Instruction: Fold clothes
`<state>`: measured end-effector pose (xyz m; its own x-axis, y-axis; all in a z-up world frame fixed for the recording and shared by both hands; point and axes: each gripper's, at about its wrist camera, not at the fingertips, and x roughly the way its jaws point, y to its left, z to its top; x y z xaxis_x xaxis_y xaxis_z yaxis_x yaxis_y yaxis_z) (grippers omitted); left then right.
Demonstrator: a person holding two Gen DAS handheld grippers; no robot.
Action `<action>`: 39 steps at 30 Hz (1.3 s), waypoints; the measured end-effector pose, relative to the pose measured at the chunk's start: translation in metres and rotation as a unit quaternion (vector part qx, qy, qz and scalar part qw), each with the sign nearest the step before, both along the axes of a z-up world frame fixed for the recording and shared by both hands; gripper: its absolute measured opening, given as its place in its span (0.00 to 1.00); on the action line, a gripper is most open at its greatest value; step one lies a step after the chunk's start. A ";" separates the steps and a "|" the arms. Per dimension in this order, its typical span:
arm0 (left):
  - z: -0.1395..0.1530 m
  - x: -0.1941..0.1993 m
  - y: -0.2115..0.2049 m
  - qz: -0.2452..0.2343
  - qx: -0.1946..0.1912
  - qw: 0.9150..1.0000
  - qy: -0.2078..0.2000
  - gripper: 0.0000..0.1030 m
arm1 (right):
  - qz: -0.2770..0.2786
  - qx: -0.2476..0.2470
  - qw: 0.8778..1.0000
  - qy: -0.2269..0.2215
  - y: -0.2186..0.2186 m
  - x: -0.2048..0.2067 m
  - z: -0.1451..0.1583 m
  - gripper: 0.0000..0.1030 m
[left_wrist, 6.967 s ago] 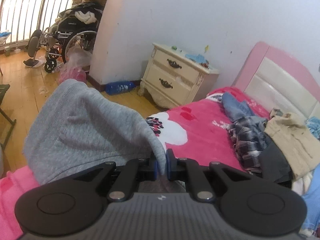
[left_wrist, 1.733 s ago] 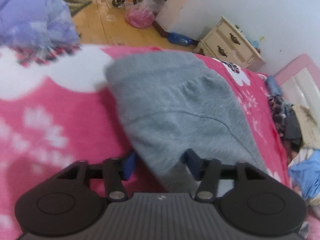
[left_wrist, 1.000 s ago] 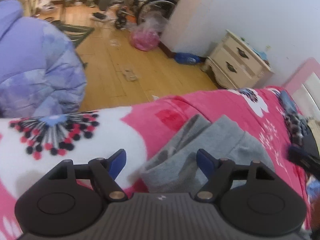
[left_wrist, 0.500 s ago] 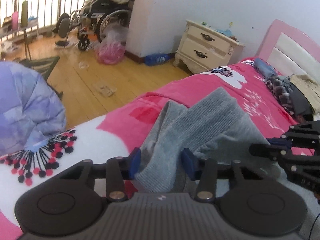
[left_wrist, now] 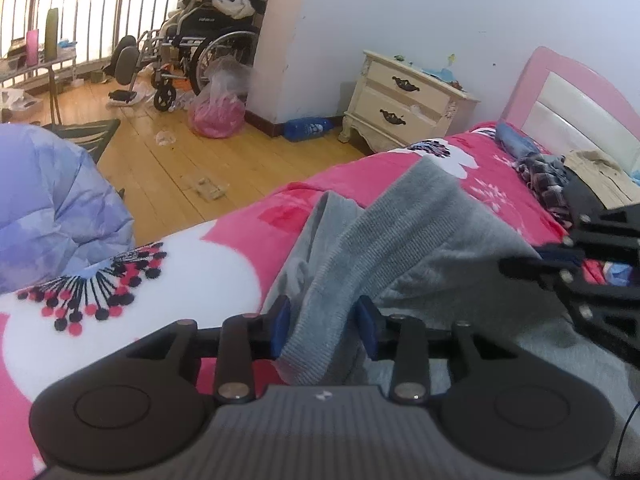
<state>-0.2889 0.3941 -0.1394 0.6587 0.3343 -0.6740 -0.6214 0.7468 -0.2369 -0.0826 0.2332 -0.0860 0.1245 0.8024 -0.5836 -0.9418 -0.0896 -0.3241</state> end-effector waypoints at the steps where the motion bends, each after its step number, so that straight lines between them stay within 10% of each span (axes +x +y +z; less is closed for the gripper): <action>1: 0.000 0.003 0.002 0.001 -0.001 1.000 0.003 0.40 | -0.011 0.000 1.000 0.008 0.007 0.009 0.000 0.01; 12: -0.005 0.017 0.014 0.015 -0.003 0.999 0.031 0.42 | -0.045 -0.015 0.998 0.047 0.075 0.059 -0.021 0.01; 17: 0.001 0.016 0.019 0.039 -0.010 0.998 0.038 0.58 | -0.073 -0.048 0.994 0.059 0.093 0.066 -0.052 0.05; 24: 0.040 0.016 0.019 0.064 0.034 0.997 0.017 0.64 | -0.153 0.059 0.967 0.194 0.025 0.114 -0.004 0.66; 30: 0.043 0.073 0.014 -0.002 0.063 0.997 0.033 0.68 | -0.210 0.119 0.933 0.266 -0.096 0.157 0.034 0.62; 39: -0.004 0.138 -0.007 -0.053 0.165 0.978 0.117 0.60 | -0.189 -0.015 0.956 0.225 -0.126 0.133 -0.030 0.36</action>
